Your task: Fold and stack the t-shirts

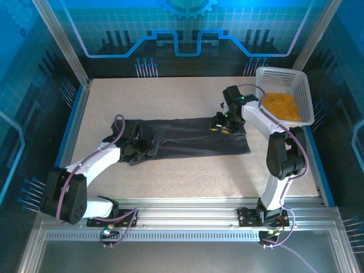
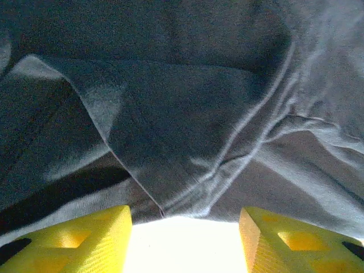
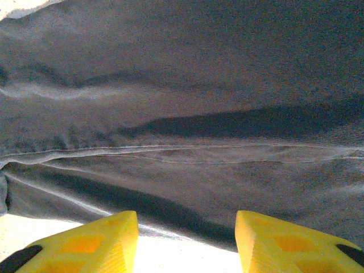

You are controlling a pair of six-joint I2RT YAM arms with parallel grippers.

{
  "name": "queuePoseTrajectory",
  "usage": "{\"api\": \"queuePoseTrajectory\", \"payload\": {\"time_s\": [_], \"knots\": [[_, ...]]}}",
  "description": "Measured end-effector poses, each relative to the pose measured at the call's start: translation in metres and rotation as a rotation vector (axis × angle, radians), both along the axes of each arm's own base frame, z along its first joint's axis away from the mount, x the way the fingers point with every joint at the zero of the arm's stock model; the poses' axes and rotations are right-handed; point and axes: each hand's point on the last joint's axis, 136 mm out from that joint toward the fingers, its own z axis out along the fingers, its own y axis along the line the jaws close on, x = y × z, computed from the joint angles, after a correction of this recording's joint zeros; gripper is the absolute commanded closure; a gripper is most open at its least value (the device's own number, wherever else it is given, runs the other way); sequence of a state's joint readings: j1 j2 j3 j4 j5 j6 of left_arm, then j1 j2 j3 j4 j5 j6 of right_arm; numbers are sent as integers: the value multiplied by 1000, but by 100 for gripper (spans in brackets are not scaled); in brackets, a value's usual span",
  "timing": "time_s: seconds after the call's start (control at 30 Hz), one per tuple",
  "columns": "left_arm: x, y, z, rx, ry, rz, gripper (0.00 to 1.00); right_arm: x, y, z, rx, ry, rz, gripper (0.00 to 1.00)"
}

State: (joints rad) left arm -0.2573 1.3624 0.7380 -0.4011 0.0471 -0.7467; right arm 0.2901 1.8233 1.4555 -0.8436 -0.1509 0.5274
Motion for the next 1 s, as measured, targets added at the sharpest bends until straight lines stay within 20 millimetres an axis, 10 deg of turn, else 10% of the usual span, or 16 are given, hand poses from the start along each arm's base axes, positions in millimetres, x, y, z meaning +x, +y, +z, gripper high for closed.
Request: {"api": "queuePoseTrajectory", "payload": {"time_s": [0.23, 1.0], "knots": [[5, 0, -23, 17, 39, -13, 46, -1, 0, 6, 4, -14, 0, 50], [15, -34, -3, -74, -34, -57, 62, -3, 1, 8, 21, -18, 3, 51]]}}
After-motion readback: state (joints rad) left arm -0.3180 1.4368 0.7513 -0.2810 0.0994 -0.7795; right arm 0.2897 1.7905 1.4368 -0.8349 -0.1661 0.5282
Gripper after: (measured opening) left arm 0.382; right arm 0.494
